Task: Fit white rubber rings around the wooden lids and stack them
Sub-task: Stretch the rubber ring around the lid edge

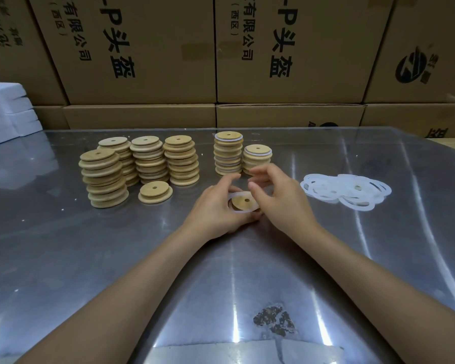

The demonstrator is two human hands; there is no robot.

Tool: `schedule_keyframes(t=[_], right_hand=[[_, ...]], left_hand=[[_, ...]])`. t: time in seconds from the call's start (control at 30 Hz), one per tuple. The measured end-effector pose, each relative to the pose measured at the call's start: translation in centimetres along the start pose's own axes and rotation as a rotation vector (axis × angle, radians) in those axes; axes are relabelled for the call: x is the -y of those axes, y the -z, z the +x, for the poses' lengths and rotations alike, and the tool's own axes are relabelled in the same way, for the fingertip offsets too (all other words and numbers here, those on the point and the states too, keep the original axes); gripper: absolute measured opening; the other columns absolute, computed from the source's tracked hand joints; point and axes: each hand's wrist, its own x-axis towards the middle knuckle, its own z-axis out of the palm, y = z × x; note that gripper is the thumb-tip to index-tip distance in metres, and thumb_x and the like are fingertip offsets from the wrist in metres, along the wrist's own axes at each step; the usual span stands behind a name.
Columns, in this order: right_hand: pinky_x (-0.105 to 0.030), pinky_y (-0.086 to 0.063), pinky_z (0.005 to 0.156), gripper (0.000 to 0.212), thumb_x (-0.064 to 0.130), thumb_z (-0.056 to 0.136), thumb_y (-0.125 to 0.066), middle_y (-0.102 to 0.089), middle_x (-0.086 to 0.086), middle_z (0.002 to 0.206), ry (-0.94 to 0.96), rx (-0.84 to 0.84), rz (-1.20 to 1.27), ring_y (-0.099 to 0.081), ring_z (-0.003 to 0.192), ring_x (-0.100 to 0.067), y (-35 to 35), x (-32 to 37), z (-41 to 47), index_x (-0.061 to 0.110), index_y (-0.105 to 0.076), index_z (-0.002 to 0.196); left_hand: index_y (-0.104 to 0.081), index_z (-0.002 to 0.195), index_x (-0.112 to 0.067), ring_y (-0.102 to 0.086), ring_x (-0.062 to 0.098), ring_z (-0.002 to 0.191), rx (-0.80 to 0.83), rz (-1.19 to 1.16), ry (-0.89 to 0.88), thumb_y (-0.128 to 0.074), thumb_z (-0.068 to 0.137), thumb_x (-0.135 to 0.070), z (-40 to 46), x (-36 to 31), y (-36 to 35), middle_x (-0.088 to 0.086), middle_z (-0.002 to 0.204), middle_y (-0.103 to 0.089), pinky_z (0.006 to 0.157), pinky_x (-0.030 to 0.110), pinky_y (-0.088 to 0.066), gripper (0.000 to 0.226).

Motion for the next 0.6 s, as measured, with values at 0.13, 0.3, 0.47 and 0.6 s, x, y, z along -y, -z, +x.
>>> schedule_keyframes(t=[0.13,0.3,0.47,0.6], right_hand=[[-0.035,-0.045,0.096,0.042,0.039,0.086,-0.064,-0.061,0.008,0.12,-0.169,0.17,0.031,-0.057,0.11,-0.011,-0.11,-0.85,0.05,0.022,-0.054,0.123],[-0.034,-0.051,0.085,0.023,0.025,0.087,-0.065,-0.065,0.006,0.104,-0.158,0.127,0.164,-0.06,0.093,-0.01,0.05,-0.83,0.43,0.021,-0.063,0.11],[-0.04,-0.048,0.094,0.02,0.013,0.09,-0.061,-0.063,0.007,0.103,-0.141,0.066,0.234,-0.06,0.105,-0.014,0.03,-0.94,0.45,0.016,-0.063,0.11],[-0.043,-0.05,0.093,0.017,0.009,0.093,-0.055,-0.065,0.007,0.102,-0.139,0.026,0.331,-0.06,0.104,-0.014,0.12,-0.89,0.48,0.02,-0.062,0.104]], left_hand=[[-0.039,0.14,-0.022,-0.053,0.018,0.111,-0.049,0.086,-0.152,-0.08,0.067,-0.043,-0.09,-0.1,0.01,-0.009,0.119,-0.062,0.093,0.034,-0.044,0.086],[-0.04,0.139,-0.023,-0.05,0.009,0.109,-0.118,0.123,-0.293,-0.081,0.068,-0.042,-0.08,-0.29,0.02,-0.009,0.12,-0.059,0.086,0.014,-0.033,0.085],[-0.04,0.137,-0.025,-0.045,0.004,0.116,-0.033,0.039,-0.251,-0.086,0.06,-0.046,-0.02,-0.31,0.04,-0.012,0.123,-0.049,0.096,0.014,-0.034,0.092],[-0.056,0.108,-0.034,-0.061,0.0,0.087,-0.104,-0.189,-0.117,-0.085,0.064,-0.039,0.03,-0.39,0.25,-0.012,0.107,-0.061,0.074,0.011,-0.047,0.053]])
